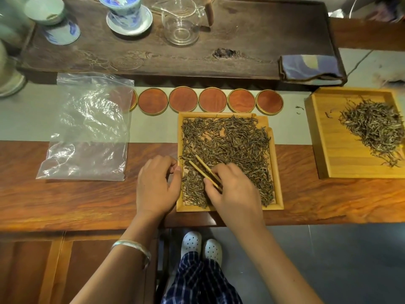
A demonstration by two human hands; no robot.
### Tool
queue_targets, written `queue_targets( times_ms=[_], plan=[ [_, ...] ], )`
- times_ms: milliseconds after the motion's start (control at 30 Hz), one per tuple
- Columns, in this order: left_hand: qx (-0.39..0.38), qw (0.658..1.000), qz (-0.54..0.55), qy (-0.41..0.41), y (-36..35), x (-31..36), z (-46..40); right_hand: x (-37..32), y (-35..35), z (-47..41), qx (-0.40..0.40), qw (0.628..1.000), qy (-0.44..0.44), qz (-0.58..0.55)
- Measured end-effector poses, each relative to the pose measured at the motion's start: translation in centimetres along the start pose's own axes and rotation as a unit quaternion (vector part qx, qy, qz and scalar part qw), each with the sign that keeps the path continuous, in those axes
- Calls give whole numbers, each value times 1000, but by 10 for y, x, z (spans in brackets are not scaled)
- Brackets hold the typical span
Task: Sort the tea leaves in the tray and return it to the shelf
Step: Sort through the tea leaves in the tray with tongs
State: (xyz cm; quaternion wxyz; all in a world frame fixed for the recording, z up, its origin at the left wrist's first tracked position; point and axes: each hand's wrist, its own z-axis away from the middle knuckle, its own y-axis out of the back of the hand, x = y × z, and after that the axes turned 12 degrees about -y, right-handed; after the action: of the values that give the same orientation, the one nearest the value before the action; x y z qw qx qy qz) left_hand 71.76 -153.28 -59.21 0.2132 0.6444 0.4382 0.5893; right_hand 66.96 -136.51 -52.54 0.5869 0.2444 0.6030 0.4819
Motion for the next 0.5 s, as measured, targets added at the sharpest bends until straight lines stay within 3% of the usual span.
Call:
queue_targets(
  times_ms=[333,500],
  plan=[
    [-4,1000,-3,3,1,2,-1,-7,0,-3,-3,1000,14,-6],
    [-7,1000,-2,8,2,3,-1,25,20,13,50,997,-40,-34]
  ],
)
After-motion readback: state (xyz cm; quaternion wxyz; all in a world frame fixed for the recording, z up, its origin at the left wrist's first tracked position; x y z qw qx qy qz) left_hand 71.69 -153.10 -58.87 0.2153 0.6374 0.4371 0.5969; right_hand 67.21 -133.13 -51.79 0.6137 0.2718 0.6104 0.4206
